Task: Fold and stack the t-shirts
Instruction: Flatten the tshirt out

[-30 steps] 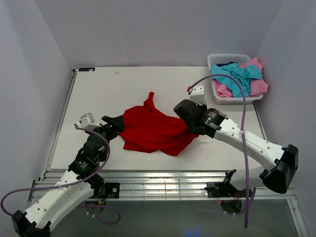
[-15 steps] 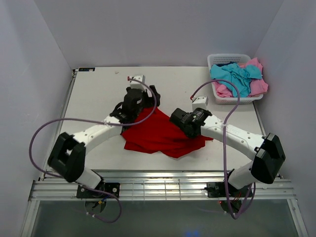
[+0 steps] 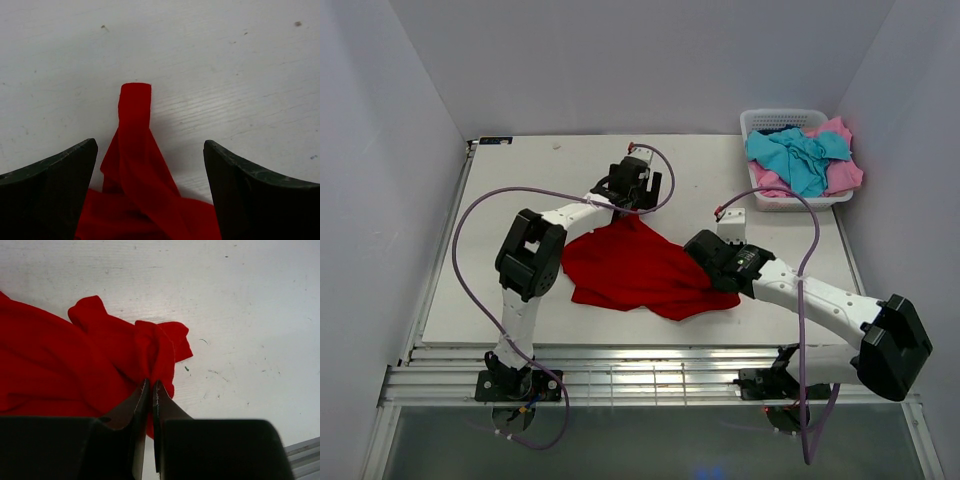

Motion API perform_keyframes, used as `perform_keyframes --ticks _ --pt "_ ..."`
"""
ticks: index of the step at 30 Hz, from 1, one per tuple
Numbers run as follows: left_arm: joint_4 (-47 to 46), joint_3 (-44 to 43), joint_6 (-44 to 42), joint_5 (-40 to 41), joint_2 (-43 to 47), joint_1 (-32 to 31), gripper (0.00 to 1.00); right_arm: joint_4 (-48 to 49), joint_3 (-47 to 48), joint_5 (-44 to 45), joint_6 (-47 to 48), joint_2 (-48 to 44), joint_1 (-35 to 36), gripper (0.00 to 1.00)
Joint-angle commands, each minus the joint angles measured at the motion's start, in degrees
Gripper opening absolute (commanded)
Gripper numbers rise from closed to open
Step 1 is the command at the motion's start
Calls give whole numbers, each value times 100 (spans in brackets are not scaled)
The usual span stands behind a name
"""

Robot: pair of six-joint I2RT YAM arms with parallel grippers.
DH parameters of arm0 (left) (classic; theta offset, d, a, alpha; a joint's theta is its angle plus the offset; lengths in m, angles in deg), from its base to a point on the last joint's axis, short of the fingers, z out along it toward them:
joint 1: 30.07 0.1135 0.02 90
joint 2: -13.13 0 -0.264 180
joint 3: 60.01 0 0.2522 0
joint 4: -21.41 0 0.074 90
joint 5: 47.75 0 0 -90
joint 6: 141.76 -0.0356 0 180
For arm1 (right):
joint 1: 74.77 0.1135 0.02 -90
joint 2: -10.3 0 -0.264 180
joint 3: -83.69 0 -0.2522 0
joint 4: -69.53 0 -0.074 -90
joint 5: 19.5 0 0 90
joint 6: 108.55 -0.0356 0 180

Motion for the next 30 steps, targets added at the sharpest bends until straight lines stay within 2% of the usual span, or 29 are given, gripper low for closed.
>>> perform_keyframes --ticks 1,12,19,23,24,26,27,30 --pt "287 64 -143 629 374 14 97 934 -169 -382 329 109 -137 9" --pt "-29 100 -266 745 -12 14 93 1348 -353 -647 435 329 -190 9" --pt "-222 -59 -284 657 -328 14 82 1409 -442 -700 426 233 -243 9" --pt "-275 -164 -337 604 -478 14 68 1401 -494 -718 435 128 -269 9" --pt "-275 -199 -354 648 -539 14 55 1401 -503 -726 435 75 -278 9" --pt "-301 -209 -346 753 -548 14 38 1409 -538 -718 461 31 -304 9" --pt "-319 -165 -319 841 -522 14 21 1401 -547 -726 470 -13 -313 10" --pt "-415 -51 -275 1227 -356 14 9 1401 -565 -726 505 -22 -375 10"
